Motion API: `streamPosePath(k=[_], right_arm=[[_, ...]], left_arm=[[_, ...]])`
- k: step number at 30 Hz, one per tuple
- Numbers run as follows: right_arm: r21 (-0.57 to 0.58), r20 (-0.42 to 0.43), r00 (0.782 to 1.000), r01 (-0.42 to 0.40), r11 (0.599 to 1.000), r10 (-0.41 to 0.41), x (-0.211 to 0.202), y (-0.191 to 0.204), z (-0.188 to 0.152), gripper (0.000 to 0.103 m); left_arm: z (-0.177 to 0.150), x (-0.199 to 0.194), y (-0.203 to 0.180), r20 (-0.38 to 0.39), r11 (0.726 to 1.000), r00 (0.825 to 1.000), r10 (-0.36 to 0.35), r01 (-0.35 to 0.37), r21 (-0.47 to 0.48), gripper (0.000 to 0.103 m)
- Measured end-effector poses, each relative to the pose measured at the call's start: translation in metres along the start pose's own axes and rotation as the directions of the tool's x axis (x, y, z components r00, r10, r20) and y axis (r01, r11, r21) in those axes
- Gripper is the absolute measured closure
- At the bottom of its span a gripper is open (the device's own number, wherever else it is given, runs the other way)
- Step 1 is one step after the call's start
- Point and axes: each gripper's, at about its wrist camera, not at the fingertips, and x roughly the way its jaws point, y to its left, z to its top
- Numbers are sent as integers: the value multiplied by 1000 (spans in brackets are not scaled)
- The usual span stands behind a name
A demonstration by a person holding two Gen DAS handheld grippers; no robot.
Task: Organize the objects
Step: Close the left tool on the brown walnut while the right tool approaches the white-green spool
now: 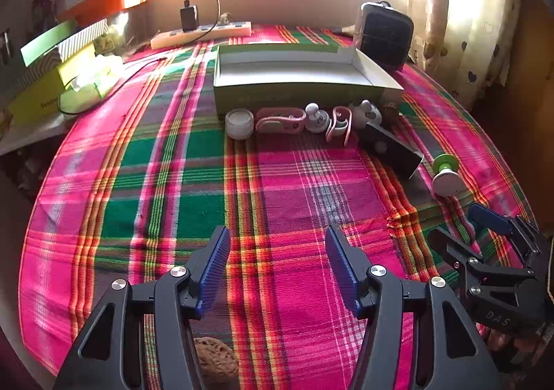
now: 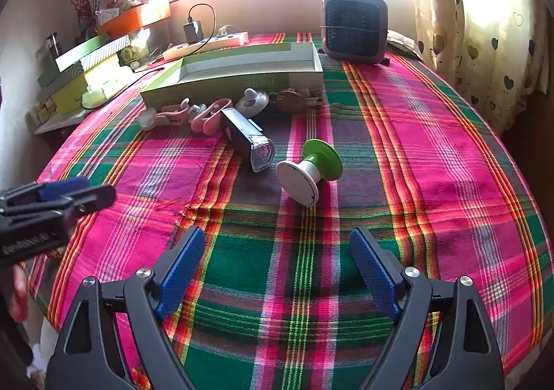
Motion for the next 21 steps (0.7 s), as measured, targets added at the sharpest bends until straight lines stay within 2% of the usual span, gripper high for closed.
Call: streamPosePath(k=[6, 13, 21], right_arm=[[26, 29, 999, -20, 999, 19, -6, -6, -1, 17], [47, 48, 999, -25, 999, 23, -10, -13, 0, 17], [43, 46, 999, -13, 999, 11, -10, -14, -1, 17]], left_arm=[[-7, -31, 22, 57, 998, 997, -60, 59, 11, 47], [-39, -43, 38, 50, 994, 993, -104, 104, 19, 47], [-57, -40, 41, 25, 995, 995, -100, 99, 27, 47]])
